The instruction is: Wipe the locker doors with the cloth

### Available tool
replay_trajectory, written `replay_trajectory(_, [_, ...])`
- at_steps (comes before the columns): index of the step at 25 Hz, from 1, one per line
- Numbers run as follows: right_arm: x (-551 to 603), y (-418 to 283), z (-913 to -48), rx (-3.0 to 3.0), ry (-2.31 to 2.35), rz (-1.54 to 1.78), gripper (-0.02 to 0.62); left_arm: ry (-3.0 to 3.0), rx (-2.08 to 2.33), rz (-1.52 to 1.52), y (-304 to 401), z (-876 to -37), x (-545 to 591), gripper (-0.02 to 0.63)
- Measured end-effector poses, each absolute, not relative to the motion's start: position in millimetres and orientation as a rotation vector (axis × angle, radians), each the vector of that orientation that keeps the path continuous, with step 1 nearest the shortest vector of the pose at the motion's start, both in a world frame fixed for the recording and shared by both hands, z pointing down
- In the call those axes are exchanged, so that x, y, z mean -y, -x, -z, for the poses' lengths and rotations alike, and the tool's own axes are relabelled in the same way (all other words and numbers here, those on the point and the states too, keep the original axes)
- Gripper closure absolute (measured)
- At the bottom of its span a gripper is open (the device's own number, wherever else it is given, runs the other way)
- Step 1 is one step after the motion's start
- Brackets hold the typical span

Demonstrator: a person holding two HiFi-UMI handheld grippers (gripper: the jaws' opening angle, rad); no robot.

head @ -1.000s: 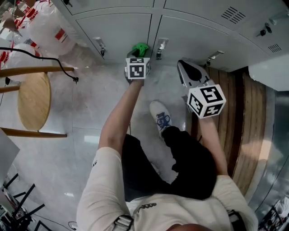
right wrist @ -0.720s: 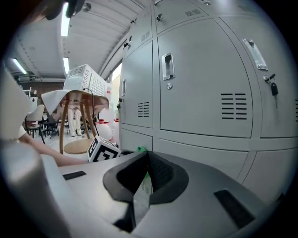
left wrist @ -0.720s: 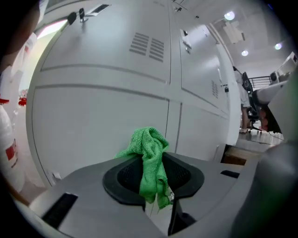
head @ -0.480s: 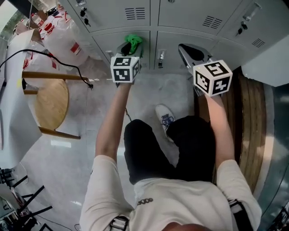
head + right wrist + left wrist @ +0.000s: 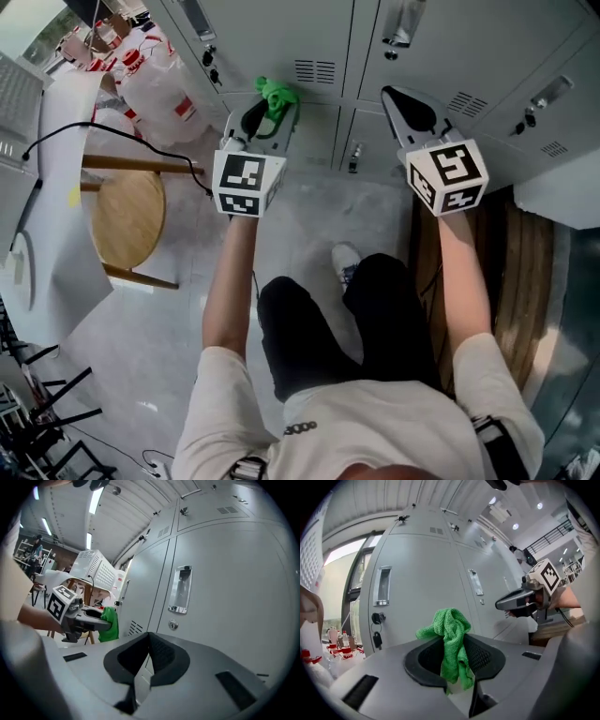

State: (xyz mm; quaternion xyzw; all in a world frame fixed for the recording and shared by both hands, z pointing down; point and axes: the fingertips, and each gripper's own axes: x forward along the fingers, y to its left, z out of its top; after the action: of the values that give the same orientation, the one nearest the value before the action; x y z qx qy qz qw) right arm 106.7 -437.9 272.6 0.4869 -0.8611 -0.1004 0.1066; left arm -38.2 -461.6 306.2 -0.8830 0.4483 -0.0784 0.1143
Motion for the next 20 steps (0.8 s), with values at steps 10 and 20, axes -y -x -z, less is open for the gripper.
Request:
replay_trajectory(10, [460.3,-74.2,-658.3,2.501,-1.342,0.196,0.589,2.638,-1.485,0.303,66.3,-694.6,459.4,0.497])
replay_trajectory(20, [397.8,-71.1,-462.6,2.485,-1.376,0.167,0.589,2.611,-1.556,0.309,114.8,-491.5,387.1,0.495])
